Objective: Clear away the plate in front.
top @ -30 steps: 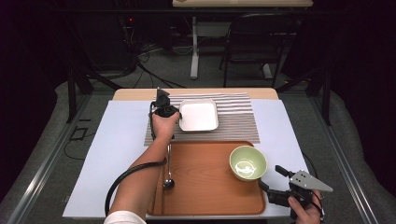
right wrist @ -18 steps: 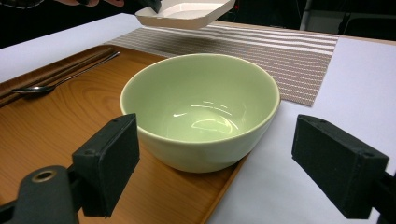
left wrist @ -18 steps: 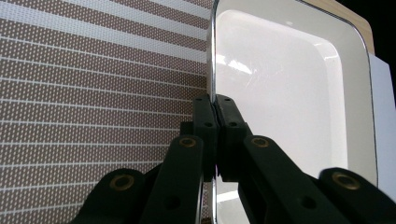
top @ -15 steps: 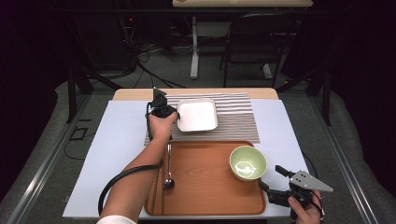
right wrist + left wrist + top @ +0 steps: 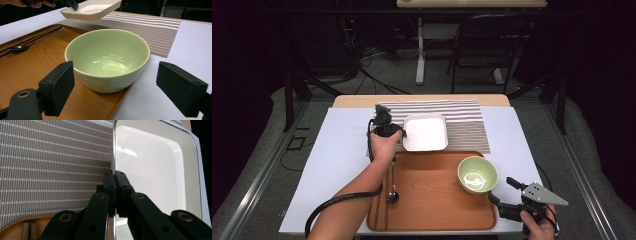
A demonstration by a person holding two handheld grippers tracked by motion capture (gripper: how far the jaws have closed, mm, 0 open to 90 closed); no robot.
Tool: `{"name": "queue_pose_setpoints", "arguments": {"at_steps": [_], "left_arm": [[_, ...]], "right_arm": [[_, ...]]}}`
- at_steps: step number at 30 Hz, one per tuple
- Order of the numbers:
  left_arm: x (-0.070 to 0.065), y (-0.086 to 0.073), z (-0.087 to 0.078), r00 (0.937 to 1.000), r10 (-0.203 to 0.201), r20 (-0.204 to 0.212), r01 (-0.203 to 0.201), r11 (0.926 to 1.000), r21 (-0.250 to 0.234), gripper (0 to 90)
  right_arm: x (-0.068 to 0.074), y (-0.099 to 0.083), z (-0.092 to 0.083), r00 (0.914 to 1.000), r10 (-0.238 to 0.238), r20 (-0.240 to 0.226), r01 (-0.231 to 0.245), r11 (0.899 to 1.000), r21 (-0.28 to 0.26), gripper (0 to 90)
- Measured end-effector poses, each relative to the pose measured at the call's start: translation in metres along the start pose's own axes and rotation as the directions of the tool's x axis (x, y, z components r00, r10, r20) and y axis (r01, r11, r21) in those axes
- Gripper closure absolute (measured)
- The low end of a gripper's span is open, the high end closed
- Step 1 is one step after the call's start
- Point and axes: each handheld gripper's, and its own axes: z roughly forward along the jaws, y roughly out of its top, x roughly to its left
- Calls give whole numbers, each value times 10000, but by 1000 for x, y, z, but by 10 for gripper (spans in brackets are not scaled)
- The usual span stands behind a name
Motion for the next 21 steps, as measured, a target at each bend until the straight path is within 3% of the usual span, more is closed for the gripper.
{"name": "queue_pose_setpoints", "arguments": {"at_steps": [14,21], "left_arm": [[8,-44,-22,9997,-95,207,92,9999,139,889],[12,-70,-26,9996,-117,261,110,9996,252,889]], "right_arm": [[1,0,1,10000,-71,-15,71,10000,14,147],[1,1,1,10000,-49,-1,49,10000,9,146]]}}
